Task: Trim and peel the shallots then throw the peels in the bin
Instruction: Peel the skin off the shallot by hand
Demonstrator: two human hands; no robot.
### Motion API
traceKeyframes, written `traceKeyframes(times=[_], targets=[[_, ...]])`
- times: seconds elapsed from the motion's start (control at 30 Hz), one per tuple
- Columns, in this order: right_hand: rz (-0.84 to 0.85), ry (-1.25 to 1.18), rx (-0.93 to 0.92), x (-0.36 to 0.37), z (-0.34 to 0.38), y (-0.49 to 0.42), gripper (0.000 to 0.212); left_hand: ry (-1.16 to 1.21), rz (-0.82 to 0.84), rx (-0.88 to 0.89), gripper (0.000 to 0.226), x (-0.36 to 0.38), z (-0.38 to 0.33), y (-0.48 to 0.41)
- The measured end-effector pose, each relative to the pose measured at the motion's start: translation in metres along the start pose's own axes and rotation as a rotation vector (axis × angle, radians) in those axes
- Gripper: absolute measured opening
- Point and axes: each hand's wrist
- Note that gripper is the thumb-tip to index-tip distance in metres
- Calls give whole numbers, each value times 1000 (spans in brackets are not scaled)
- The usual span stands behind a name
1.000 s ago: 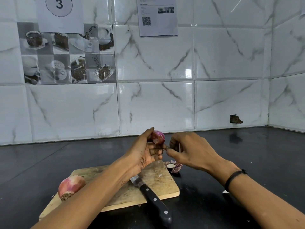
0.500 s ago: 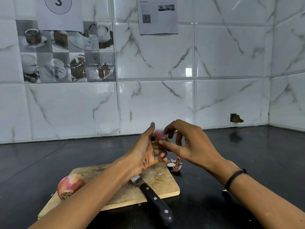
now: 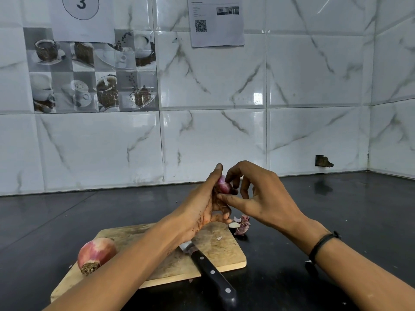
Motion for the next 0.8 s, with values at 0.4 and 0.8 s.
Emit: traceKeyframes(times=[0.4, 0.8], targets=[[44, -68, 13, 1, 2, 0, 23, -88, -17, 15, 70, 4, 2, 2], [25, -9, -2, 3, 0, 0, 34, 5, -45, 32, 74, 3, -1, 4]])
Point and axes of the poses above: each hand's wrist, its own y-axis away from the middle knuckle, its own x-axis out of the palm, z = x × y, and after that the axes turned 1 degree about -z, right-handed
